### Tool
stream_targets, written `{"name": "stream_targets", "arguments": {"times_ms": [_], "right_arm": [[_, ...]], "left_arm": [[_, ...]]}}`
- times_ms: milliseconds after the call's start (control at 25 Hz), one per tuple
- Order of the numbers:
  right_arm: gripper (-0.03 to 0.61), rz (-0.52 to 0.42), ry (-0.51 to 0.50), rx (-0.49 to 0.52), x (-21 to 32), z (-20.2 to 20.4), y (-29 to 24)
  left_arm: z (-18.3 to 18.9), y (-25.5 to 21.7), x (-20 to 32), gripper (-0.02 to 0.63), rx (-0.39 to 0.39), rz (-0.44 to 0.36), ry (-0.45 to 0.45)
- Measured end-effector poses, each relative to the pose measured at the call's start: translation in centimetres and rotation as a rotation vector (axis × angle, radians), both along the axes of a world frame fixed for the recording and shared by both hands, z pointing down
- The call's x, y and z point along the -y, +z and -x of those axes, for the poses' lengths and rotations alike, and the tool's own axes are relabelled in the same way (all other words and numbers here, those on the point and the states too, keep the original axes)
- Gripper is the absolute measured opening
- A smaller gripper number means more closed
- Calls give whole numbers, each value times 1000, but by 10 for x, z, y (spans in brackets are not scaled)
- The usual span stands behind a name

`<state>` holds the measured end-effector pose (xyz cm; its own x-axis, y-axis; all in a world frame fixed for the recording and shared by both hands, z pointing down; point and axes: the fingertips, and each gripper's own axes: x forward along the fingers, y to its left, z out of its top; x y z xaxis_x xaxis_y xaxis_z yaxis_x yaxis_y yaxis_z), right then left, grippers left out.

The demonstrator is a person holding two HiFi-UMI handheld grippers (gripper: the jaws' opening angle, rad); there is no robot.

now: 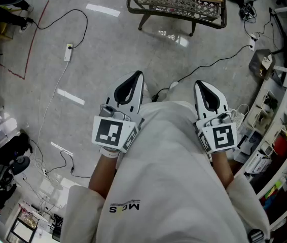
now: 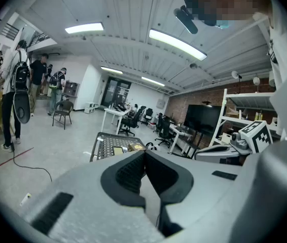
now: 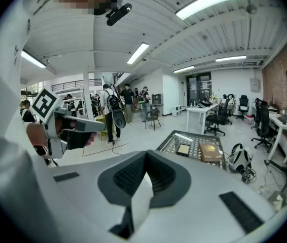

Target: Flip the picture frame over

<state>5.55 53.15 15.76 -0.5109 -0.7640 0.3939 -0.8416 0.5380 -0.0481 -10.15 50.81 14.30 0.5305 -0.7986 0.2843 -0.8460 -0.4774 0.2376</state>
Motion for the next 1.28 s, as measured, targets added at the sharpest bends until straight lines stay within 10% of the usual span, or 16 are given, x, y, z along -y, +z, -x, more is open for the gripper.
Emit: {"name": "stream_targets", "arguments": {"times_ms": [520, 1280], "right_arm": [[17, -92, 43, 86, -13, -45, -24], [17, -88, 50, -10, 23, 17, -14]], "left_arm": [[-67, -22, -31, 25, 10, -5, 39], [14, -9, 13, 25, -52, -3, 1]]}}
